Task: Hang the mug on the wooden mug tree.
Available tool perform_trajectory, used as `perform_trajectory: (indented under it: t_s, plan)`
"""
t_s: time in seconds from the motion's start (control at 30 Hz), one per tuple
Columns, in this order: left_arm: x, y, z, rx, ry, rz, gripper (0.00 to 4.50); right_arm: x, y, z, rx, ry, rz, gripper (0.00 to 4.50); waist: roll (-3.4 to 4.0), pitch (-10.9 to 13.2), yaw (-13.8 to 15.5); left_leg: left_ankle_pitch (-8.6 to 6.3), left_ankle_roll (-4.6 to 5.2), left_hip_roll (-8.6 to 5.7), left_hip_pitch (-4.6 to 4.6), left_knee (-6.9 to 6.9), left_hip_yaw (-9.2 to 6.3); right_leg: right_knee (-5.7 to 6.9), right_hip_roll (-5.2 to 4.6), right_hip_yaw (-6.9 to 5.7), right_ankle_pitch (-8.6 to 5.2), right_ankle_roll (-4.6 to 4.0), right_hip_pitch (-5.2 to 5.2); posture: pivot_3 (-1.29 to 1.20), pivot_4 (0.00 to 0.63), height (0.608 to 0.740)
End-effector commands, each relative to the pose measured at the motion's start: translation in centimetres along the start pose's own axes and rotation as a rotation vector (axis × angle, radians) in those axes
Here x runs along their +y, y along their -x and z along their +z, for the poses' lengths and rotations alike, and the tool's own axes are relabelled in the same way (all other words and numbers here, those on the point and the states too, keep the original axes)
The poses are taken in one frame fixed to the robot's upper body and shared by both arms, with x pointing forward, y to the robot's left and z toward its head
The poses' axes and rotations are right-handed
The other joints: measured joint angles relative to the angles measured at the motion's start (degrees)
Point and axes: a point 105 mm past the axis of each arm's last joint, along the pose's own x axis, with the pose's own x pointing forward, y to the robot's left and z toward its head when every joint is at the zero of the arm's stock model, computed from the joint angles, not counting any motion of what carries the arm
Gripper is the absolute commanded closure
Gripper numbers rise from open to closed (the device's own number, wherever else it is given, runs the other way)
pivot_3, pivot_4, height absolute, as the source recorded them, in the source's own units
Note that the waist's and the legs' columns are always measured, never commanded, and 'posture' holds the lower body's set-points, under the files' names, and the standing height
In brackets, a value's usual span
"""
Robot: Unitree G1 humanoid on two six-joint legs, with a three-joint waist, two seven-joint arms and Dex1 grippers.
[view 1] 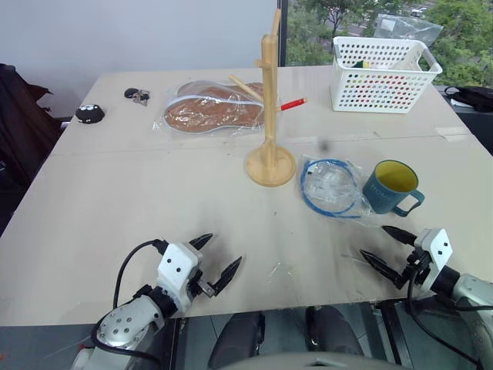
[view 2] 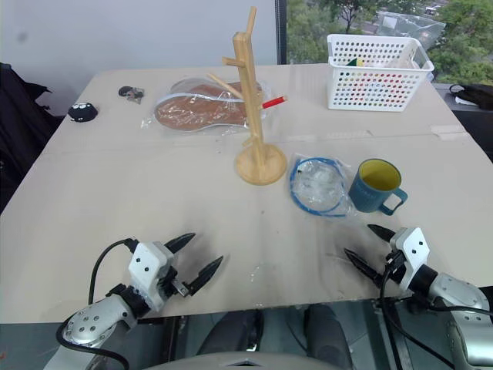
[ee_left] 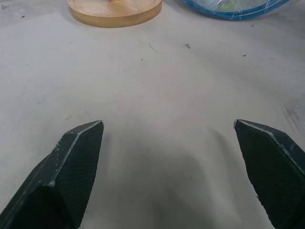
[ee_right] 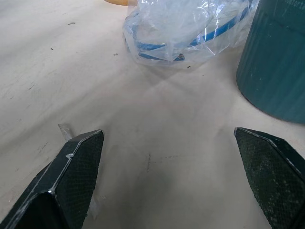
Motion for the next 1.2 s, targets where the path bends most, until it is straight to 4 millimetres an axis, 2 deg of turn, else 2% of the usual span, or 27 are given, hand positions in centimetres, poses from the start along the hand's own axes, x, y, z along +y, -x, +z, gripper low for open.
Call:
perform_trajectory:
  t_s: [0.03, 0.23, 0.67, 0.77, 0.93, 1.2]
  plan:
    - [-0.5, 0.1, 0.1, -0.028, -0.018, -0.027, 0.00, -0.7, 0.4, 0.8, -0.024, 0.025, -0.019, 0.09, 0.00, 0.0, 0.0, 0.00, 0.00, 0.00, 0.00, 0.00, 0.00, 0.00, 0.00, 0.00, 0.00, 0.00, 0.00, 0.00, 0.150, 0.740]
    - [-0.9, 0.4, -0.5, -0.037, -0.005, -0.046, 0.00, -0.7, 0.3, 0.9, -0.027, 0.029, -0.019, 0.09, 0.00, 0.0, 0.0, 0.00, 0.00, 0.00, 0.00, 0.00, 0.01, -0.01, 0.00, 0.00, 0.00, 0.00, 0.00, 0.00, 0.150, 0.740]
    - [-1.0, 0.2, 0.5, -0.051, -0.008, -0.056, 0.00, -0.5, 0.1, 1.3, -0.041, 0.025, -0.011, 0.09, 0.00, 0.0, 0.2, 0.00, 0.01, 0.00, 0.00, 0.00, 0.00, -0.01, 0.00, 0.00, 0.00, 0.00, 0.00, 0.00, 0.150, 0.740]
    - [-1.0, 0.2, 0.6, -0.054, -0.008, -0.060, 0.00, -0.2, -0.4, 1.9, -0.067, 0.001, 0.000, 0.09, 0.00, 0.0, 0.3, 0.00, 0.00, 0.00, 0.00, 0.00, 0.01, -0.01, 0.00, 0.00, 0.00, 0.00, 0.00, 0.00, 0.150, 0.740]
    - [-0.8, 0.0, 1.8, -0.102, -0.018, -0.099, 0.00, 0.1, -3.3, 3.3, -0.142, -0.185, -0.012, 0.09, -0.04, 0.0, 0.1, 0.00, 0.01, 0.02, 0.01, 0.00, 0.00, -0.01, 0.02, 0.00, 0.00, 0.00, 0.00, 0.00, 0.150, 0.740]
    - [-1.3, 0.2, 6.2, -0.175, -0.105, -0.301, 0.00, 1.2, -7.4, 5.3, -0.188, -0.508, 0.055, 0.09, 0.00, 0.0, 0.1, 0.00, 0.00, 0.00, -0.06, -0.01, -0.08, 0.00, 0.00, -0.06, 0.03, 0.02, -0.06, 0.00, 0.150, 0.740]
